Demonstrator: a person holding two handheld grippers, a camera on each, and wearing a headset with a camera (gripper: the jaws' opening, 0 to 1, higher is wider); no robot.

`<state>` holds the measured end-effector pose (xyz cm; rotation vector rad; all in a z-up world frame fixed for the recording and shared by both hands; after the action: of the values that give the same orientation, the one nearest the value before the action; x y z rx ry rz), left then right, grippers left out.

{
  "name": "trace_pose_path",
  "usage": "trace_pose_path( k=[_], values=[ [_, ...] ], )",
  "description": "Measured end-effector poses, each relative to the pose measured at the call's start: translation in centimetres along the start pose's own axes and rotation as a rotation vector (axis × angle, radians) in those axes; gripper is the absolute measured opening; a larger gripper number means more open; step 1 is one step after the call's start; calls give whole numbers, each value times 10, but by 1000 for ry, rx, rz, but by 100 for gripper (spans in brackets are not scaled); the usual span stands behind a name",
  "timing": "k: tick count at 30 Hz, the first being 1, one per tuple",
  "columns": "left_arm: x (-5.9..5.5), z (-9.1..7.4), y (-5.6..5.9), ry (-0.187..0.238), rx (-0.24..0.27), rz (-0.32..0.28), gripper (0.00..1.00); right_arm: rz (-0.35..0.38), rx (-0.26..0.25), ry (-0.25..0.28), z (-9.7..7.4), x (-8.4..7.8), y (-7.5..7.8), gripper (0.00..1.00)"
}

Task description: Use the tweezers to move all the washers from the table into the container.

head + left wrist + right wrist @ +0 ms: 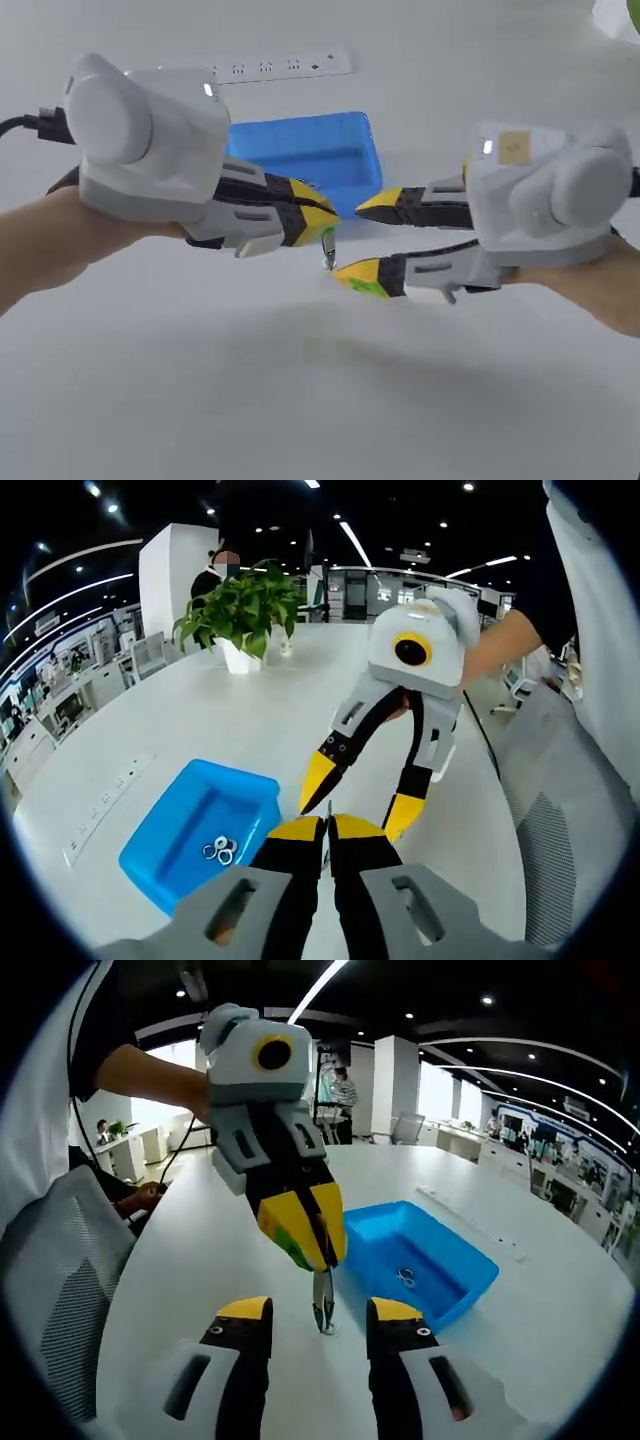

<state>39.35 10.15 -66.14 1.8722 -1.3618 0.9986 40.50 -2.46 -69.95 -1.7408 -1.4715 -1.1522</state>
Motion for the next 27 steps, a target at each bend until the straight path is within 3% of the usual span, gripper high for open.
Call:
trace_pose_path(
  k=[3,4,6,8,9,17,27],
  values=[
    [0,0,-1,-2,-2,5,6,-46,77,-29,14,0,3,31],
    [0,0,-1,-2,-1,6,6,-56,125,-59,18,-1,3,30],
    [0,-1,-1,-3,-4,3,6,-104,156,-96,24,-4,4,26],
    [-1,-2,-2,-3,-3,2,6,-153,176,-94,26,-3,4,17],
    [-1,-2,-2,-2,-7,-2,6,-155,152,-87,27,-2,6,15],
    [0,0,-3,-4,-18,-3,6,-109,179,-82,25,-1,9,11],
    [3,4,-7,-29,-16,7,6,-90,152,-76,23,-3,8,10]
  ],
)
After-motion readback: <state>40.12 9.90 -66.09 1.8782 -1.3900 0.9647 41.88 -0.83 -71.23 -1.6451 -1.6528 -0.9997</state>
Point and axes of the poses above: the centre of the closed fingertips' face, and the gripper's own axes: z roughly forward along the fingers, y roughly to its right, x roughly out of its top, the point moved 9 cm from there along -z, roughly backward along the fingers, and after that the axes turned 6 degrees about -x, right-handed, at the moved point
